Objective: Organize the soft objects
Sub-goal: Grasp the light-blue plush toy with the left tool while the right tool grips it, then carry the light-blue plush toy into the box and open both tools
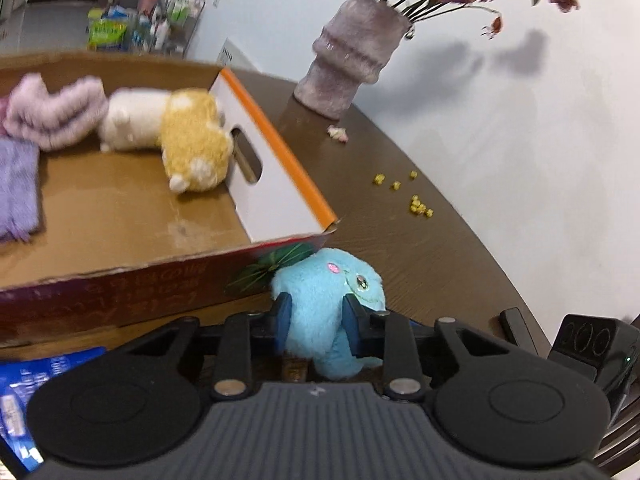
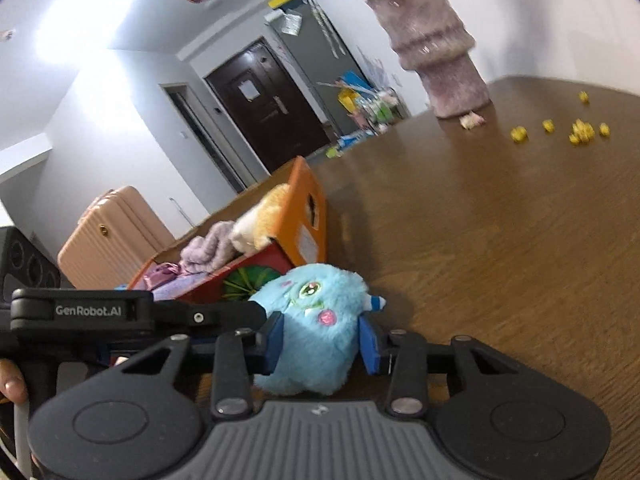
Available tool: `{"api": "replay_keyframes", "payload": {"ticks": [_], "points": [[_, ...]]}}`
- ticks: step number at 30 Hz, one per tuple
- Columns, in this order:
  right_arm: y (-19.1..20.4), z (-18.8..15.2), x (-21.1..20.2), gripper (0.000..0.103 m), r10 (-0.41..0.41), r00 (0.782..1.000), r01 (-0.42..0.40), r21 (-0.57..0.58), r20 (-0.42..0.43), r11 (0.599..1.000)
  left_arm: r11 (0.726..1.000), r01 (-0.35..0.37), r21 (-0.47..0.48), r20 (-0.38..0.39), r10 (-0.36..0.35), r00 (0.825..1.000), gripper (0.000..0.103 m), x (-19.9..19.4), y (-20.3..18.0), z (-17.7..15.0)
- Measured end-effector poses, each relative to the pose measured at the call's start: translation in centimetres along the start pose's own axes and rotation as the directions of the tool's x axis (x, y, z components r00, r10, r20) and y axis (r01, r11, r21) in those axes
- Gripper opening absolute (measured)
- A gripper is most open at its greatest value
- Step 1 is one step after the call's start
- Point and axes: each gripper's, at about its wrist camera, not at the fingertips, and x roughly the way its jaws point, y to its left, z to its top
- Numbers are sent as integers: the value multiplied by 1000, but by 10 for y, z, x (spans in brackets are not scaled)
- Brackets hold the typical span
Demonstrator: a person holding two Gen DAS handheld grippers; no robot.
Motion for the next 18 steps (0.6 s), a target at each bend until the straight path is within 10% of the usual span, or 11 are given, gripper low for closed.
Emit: {"api": "replay_keyframes", "payload": {"ticks": [10, 18], "points": [[70, -5, -91, 37, 120, 990, -107, -156, 76, 982, 999, -23, 41, 189, 15, 982, 28, -106, -45, -56], [92, -54, -131, 37, 162, 987, -155, -188, 22, 970, 995, -15, -99, 227, 38, 973, 28, -156, -49, -132]]}}
